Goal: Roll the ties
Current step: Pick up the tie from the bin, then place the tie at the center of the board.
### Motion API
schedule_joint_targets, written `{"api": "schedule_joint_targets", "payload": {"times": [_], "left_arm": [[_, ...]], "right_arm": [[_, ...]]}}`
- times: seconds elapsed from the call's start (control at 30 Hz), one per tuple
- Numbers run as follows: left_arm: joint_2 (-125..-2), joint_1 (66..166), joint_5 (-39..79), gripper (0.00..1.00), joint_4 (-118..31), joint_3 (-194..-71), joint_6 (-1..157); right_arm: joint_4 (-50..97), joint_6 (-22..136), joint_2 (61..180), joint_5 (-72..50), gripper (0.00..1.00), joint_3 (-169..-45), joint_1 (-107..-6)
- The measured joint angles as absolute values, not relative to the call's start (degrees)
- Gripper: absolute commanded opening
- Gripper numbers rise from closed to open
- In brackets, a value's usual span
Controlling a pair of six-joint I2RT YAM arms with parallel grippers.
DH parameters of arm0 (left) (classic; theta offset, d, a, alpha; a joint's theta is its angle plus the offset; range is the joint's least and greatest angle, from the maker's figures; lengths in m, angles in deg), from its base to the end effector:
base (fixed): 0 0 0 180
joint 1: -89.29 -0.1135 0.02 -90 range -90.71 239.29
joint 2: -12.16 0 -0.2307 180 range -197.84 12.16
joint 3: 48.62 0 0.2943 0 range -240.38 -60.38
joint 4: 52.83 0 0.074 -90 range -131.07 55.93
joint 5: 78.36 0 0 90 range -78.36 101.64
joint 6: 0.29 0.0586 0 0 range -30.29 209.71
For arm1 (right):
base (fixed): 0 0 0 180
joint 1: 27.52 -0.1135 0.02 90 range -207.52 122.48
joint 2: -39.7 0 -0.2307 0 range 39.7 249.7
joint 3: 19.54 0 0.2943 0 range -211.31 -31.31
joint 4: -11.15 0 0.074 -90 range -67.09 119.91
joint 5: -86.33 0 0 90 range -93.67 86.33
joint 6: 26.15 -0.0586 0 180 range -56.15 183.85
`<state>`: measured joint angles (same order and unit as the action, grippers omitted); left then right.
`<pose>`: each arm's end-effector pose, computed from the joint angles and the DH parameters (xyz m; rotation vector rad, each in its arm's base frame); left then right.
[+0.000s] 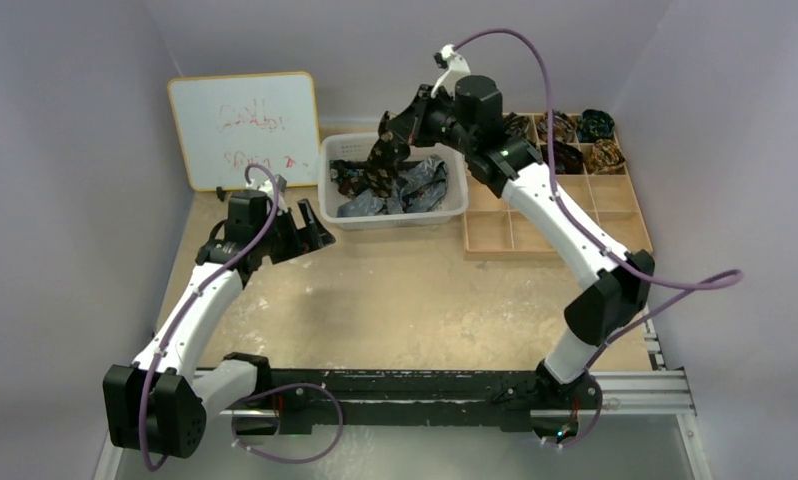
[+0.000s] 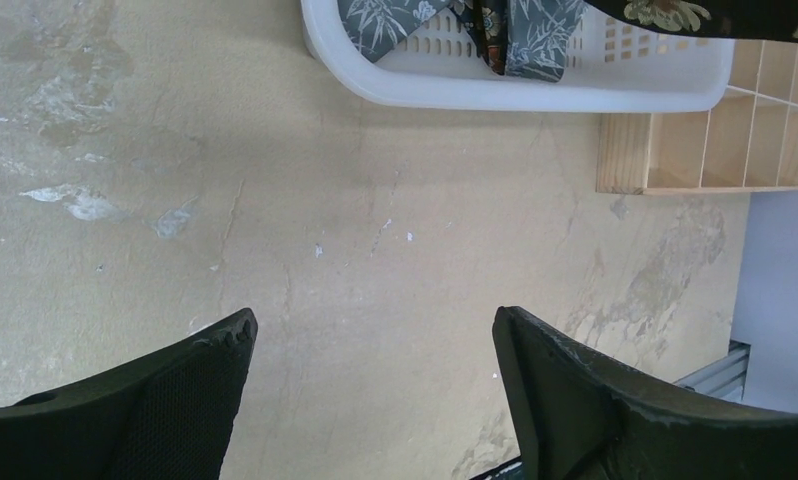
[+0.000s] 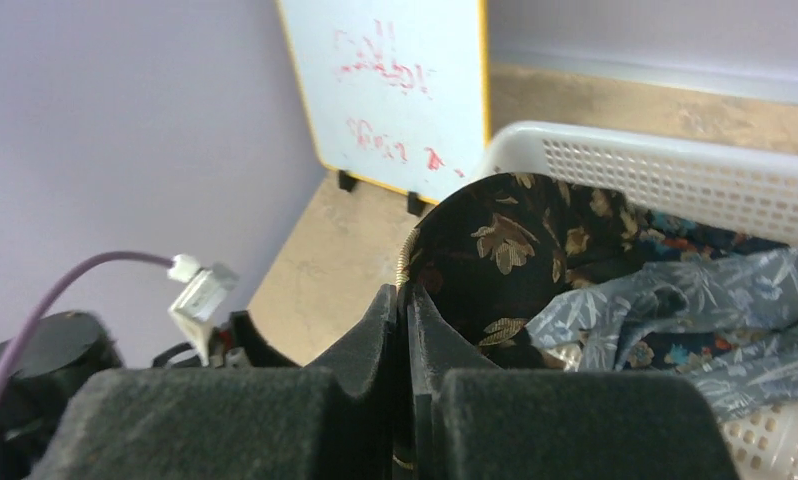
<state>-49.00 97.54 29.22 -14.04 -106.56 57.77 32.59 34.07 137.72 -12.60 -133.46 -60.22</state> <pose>0.2934 -0.0604 0.2121 -0.3257 2.3451 -0.7042 0.3877 0.2597 0.4098 -0.1688 1.7488 0.9420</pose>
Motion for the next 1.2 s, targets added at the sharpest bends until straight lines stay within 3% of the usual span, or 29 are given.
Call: {"api": "schedule_joint_targets", "payload": {"times": [0.2, 0.3, 0.43, 0.63, 0.8, 1.0, 1.2], "left_arm": [[-49.0, 97.54, 30.86, 0.86, -14.59, -106.56, 57.81], [-49.0, 97.54, 31.73, 0.86, -14.83, -106.56, 57.83], [-49.0, 97.54, 32.28, 0.88, -14.92, -106.56, 57.88], [-49.0, 97.54, 32.28, 0.89, -14.96, -106.56, 57.92], [-49.33, 97.54, 32.45, 0.89, -15.37, -106.56, 57.94], [-49.88, 97.54, 32.85, 0.9, -16.18, -106.51, 57.75], [-50.99, 97.54, 34.62, 0.9, -17.91, -106.32, 57.55]], "right_arm": [[27.54, 35.32, 131.77, -16.75, 0.02, -123.45, -60.25], [27.28, 37.22, 131.99, -19.64, 0.33, -117.54, -60.25], [26.97, 40.43, 130.42, -23.46, 0.63, -104.08, -60.25], [30.99, 41.88, 128.65, -20.25, 0.94, -93.87, -60.36], [31.06, 40.94, 124.36, -11.88, 0.98, -93.74, -60.29], [26.09, 37.15, 130.77, -12.53, 0.99, -99.16, -60.29], [21.72, 31.82, 134.88, -15.68, 0.98, -96.08, -60.71]]}}
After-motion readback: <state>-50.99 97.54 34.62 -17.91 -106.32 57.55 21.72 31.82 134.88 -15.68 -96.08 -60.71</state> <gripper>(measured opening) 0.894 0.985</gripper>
